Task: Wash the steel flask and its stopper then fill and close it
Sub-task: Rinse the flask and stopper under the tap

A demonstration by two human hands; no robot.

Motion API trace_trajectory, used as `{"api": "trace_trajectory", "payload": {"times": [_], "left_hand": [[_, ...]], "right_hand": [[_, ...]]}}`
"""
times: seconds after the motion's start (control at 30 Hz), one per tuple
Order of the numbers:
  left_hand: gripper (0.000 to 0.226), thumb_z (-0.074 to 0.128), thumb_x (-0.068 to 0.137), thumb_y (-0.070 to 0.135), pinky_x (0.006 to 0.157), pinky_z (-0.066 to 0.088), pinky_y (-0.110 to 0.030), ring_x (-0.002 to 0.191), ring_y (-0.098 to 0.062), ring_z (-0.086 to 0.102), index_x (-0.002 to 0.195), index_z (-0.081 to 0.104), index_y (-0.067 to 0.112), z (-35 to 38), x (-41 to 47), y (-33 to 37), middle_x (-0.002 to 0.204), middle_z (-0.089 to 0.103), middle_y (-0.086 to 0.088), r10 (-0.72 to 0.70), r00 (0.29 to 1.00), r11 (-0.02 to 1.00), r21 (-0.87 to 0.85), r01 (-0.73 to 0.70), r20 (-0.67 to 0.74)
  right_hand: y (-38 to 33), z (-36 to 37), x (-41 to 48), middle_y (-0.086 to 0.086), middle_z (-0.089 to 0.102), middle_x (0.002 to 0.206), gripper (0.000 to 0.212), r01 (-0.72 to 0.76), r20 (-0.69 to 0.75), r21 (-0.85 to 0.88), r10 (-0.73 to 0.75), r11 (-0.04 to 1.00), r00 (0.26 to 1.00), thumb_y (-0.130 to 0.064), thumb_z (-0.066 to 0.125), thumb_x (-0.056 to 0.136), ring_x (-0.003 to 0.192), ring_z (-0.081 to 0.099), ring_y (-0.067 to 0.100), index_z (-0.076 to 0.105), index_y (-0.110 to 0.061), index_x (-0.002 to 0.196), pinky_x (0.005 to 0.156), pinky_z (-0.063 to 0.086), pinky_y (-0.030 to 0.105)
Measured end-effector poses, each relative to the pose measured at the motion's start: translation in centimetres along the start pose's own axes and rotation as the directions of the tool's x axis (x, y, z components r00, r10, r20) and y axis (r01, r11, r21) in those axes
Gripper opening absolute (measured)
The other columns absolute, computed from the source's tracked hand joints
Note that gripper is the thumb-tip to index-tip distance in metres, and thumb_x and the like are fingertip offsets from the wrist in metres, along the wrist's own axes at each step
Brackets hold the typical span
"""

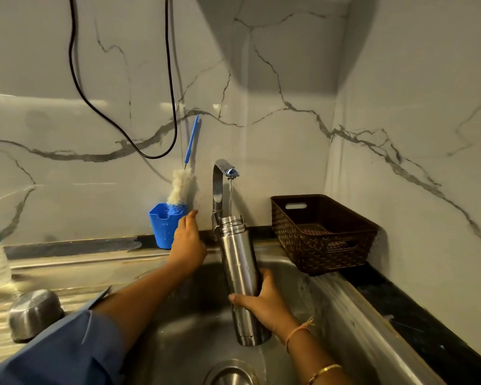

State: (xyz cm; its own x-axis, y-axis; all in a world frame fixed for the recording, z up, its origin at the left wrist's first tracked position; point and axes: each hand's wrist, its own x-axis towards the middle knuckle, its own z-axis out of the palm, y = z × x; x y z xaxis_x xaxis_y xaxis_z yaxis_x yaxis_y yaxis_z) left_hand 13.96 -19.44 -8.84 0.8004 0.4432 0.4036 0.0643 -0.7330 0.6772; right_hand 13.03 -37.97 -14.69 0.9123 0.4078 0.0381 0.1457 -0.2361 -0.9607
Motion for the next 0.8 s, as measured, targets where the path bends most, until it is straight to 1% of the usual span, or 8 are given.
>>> {"api": "trace_trajectory", "payload": {"times": [0.13, 0.27, 0.33, 0.4, 0.43, 0.5, 0.67, 0.8], "left_hand": [[0.052, 0.045, 0.089, -0.009, 0.103, 0.042, -0.037, 0.122, -0.025, 0.049, 0.138, 0.041, 0.006, -0.1, 1.5, 0.2, 0.136, 0.05, -0.01, -0.266, 0.947, 0.93, -0.211, 0.301, 0.18], [0.038, 0.04, 0.096, 0.001, 0.105, 0.041, -0.039, 0.11, -0.023, 0.056, 0.133, 0.048, 0.006, 0.0, 1.9, 1.4, 0.13, 0.055, -0.013, -0.339, 0.905, 0.787, -0.451, 0.422, 0.256], [0.027, 0.037, 0.099, 0.009, 0.103, 0.041, -0.038, 0.099, -0.021, 0.058, 0.12, 0.055, 0.007, 0.1, 2.0, 1.9, 0.113, 0.06, -0.011, -0.367, 0.877, 0.678, -0.556, 0.481, 0.312], [0.019, 0.036, 0.101, 0.015, 0.097, 0.042, -0.038, 0.082, -0.017, 0.057, 0.101, 0.054, 0.01, 0.2, 2.2, 2.3, 0.089, 0.061, -0.007, -0.377, 0.857, 0.582, -0.629, 0.515, 0.352], [0.018, 0.037, 0.101, 0.017, 0.092, 0.043, -0.038, 0.078, -0.017, 0.056, 0.1, 0.053, 0.01, 0.2, 2.3, 2.5, 0.083, 0.06, -0.006, -0.381, 0.851, 0.554, -0.648, 0.523, 0.361], [0.018, 0.037, 0.101, 0.019, 0.085, 0.041, -0.036, 0.077, -0.016, 0.055, 0.095, 0.053, 0.011, 0.2, 2.3, 2.7, 0.082, 0.059, -0.005, -0.373, 0.85, 0.525, -0.67, 0.524, 0.372], [0.023, 0.037, 0.1, 0.02, 0.079, 0.04, -0.032, 0.079, -0.014, 0.051, 0.083, 0.052, 0.017, 0.5, 2.6, 3.1, 0.084, 0.054, -0.001, -0.348, 0.857, 0.503, -0.696, 0.514, 0.381], [0.02, 0.039, 0.097, 0.021, 0.071, 0.043, -0.03, 0.083, -0.02, 0.053, 0.094, 0.057, 0.012, 0.9, 2.8, 3.4, 0.085, 0.057, -0.005, -0.347, 0.849, 0.498, -0.69, 0.526, 0.397]], "right_hand": [[-0.3, 0.3, -0.1, -0.004, 0.053, 0.112, 0.071, 0.004, 0.018, 0.006, -0.004, 1.0, 1.0, -0.025, 0.078, 0.074, 0.1, 0.056, 0.015, 0.032, -0.02, 0.128, 0.089, 0.048, 0.031], [-0.5, 0.3, -0.1, -0.005, 0.053, 0.111, 0.067, 0.014, 0.011, 0.039, -0.014, 0.999, 1.0, -0.022, 0.077, 0.076, 0.098, 0.055, 0.013, 0.032, -0.02, 0.126, 0.086, 0.046, 0.027], [-0.3, 0.2, 0.0, -0.001, 0.054, 0.118, 0.07, 0.009, 0.012, 0.031, -0.009, 0.999, 1.0, -0.022, 0.077, 0.075, 0.101, 0.056, 0.014, 0.031, -0.02, 0.128, 0.087, 0.046, 0.028], [0.0, 0.4, 0.1, 0.003, 0.054, 0.124, 0.075, -0.005, 0.027, 0.005, 0.004, 1.0, 1.0, -0.024, 0.078, 0.075, 0.106, 0.056, 0.018, 0.029, -0.019, 0.131, 0.091, 0.048, 0.032], [0.1, 0.5, 0.1, 0.004, 0.053, 0.126, 0.077, -0.012, 0.036, -0.009, 0.012, 1.0, 0.999, -0.025, 0.078, 0.074, 0.108, 0.056, 0.02, 0.028, -0.019, 0.133, 0.092, 0.048, 0.033], [0.1, 0.6, 0.1, 0.003, 0.052, 0.125, 0.079, -0.019, 0.048, -0.021, 0.02, 1.0, 0.999, -0.025, 0.078, 0.074, 0.107, 0.056, 0.019, 0.027, -0.018, 0.135, 0.089, 0.049, 0.03], [0.4, 0.7, 0.2, 0.003, 0.054, 0.122, 0.081, -0.031, 0.037, -0.008, 0.031, 0.999, 0.999, -0.026, 0.079, 0.073, 0.101, 0.058, 0.016, 0.027, -0.016, 0.136, 0.079, 0.048, 0.022], [0.3, 0.7, 0.2, 0.001, 0.056, 0.118, 0.073, -0.03, 0.028, -0.002, 0.03, 1.0, 0.999, -0.026, 0.078, 0.074, 0.098, 0.059, 0.014, 0.032, -0.018, 0.129, 0.07, 0.047, 0.016]]}}
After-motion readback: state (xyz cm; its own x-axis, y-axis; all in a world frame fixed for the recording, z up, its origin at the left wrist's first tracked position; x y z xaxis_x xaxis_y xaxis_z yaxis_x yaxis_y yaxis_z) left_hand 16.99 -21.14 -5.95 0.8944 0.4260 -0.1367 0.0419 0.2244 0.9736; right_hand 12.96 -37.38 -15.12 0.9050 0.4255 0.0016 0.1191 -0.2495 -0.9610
